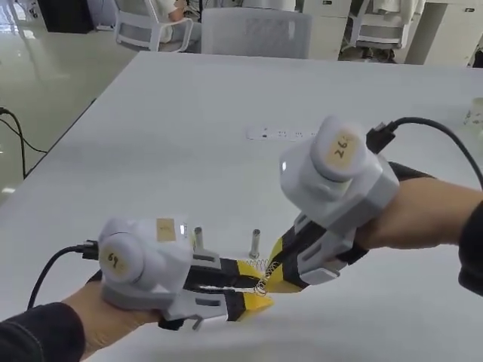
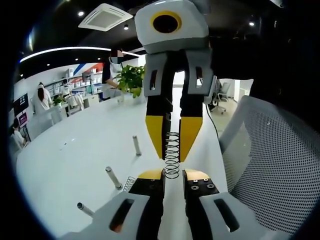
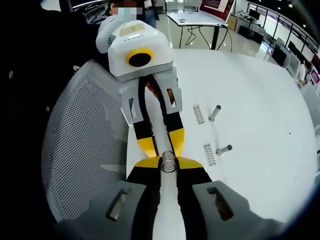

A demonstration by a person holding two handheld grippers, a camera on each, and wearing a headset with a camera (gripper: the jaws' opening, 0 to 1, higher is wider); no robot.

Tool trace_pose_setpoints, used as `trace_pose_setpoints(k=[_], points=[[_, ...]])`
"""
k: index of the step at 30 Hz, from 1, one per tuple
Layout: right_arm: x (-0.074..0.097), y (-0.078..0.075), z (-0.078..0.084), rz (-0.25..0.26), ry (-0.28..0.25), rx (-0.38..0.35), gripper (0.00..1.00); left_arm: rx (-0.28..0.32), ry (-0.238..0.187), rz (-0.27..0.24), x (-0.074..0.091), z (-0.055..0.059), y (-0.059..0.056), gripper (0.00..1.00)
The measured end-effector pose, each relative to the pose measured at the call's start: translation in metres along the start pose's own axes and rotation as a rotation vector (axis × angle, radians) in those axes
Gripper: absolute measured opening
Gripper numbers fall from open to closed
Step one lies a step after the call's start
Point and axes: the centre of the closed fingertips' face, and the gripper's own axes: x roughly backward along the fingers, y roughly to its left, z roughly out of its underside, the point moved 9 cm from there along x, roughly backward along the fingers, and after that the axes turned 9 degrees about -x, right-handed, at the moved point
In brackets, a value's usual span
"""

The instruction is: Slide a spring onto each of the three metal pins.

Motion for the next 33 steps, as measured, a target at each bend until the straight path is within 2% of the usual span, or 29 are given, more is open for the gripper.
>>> trace_pose_setpoints(k=[12,33], points=[[0.006,-0.008,0.008,0.03,0.026,-0.011,0.12,0.028,-0.004,-0.04,0.011,0.005,0.006,0.17],[0.031,-0.031,0.035,0.102,0.055,-0.08,0.12,0.117,0.001,-0.173,0.041,0.031,0.011,0.32]])
